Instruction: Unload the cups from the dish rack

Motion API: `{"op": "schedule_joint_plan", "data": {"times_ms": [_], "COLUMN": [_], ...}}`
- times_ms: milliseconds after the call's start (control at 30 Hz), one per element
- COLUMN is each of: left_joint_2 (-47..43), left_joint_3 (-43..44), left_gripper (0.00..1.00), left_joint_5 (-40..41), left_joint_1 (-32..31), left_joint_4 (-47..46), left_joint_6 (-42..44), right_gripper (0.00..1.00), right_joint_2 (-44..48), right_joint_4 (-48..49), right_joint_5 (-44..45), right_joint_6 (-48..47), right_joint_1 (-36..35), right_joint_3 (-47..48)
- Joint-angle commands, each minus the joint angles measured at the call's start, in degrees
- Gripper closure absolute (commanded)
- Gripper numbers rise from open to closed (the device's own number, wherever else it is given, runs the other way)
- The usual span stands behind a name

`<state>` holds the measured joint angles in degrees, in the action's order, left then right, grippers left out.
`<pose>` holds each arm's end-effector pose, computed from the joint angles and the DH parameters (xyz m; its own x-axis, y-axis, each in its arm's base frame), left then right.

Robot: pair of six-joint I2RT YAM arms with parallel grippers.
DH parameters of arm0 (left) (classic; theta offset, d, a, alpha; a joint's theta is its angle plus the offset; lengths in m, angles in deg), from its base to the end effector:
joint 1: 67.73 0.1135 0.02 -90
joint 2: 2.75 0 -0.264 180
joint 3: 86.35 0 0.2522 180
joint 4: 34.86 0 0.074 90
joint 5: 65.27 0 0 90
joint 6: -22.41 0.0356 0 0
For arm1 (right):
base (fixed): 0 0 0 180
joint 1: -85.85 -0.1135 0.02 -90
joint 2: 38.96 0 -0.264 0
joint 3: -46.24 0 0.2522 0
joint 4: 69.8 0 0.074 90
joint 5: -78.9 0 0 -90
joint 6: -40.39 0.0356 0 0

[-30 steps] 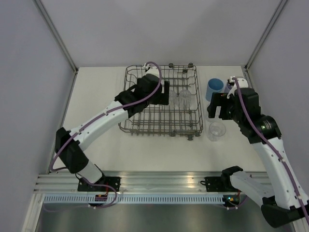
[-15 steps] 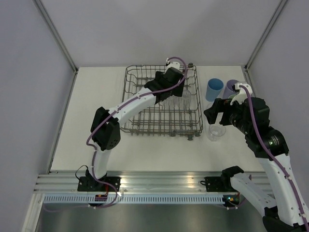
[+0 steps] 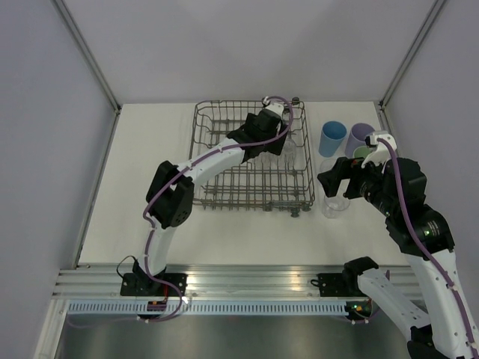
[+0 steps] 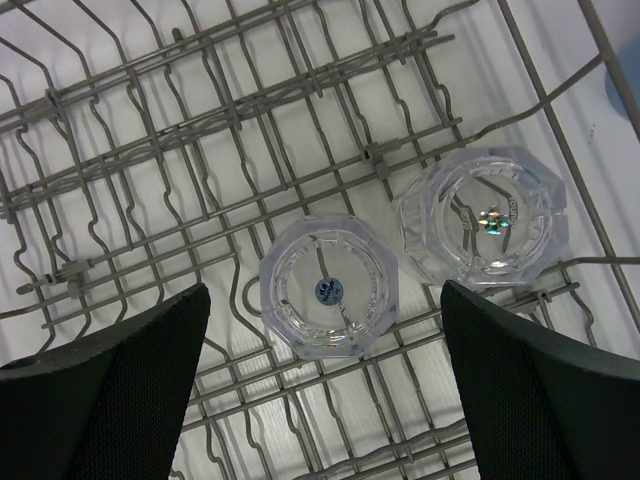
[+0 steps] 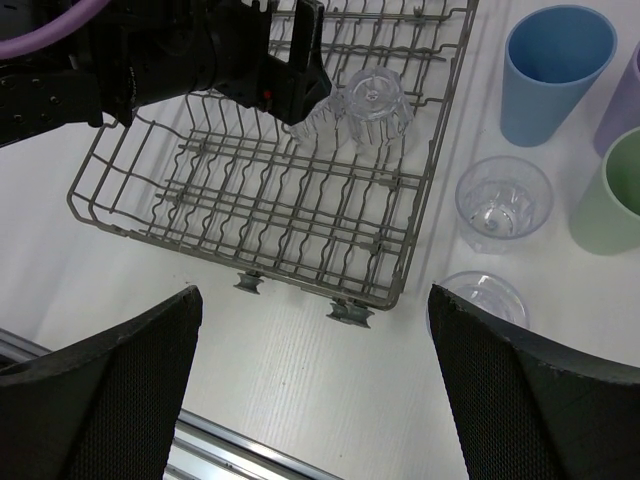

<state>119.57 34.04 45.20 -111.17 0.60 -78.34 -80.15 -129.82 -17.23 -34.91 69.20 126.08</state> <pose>0.3705 -0.3337 0.2629 -0.5157 0.2477 -0.8202 0.3524 0.9339 0.0604 0.1140 0.0381 0.4050 -0.4342 0.1335 -0.8909 -0.2791 0.9203 0.2739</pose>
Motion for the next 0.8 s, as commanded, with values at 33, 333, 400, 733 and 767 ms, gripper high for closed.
{"op": "schedule_joint_plan", "data": {"times_ms": [33,333,400,733,767], "left_joint_2": [-0.8,-1.5,-1.3,0.9,1.3], "left_joint_3": [-2.8,-6.8,-7.1,-5.7,-5.0], "left_gripper": [0.00,0.00,0.00,0.00,0.00], "left_joint_5": [-4.3,-7.5,-7.7,-9.1,-9.1], "left_joint_1": [1.0,1.4,1.6,2.4,2.5], "left_joint_4": [-4.8,-7.4,-7.5,-7.7,-7.5], "left_joint_6": [4.2,6.4,6.4,6.8,7.1], "right_gripper": [0.02,0.02,0.02,0.02,0.02], "right_joint_2": [0.0,-0.4,-0.5,-0.6,-0.6], "right_joint_4": [1.1,1.3,1.3,1.4,1.3], "right_joint_5": [-1.2,-1.3,-1.4,-2.5,-2.7], "right_joint_6": [-0.7,-1.0,-1.0,-0.8,-0.8], "right_joint_1": [-0.2,-0.2,-0.2,-0.2,-0.3], "right_joint_3": [0.2,0.4,0.4,1.0,1.0]}}
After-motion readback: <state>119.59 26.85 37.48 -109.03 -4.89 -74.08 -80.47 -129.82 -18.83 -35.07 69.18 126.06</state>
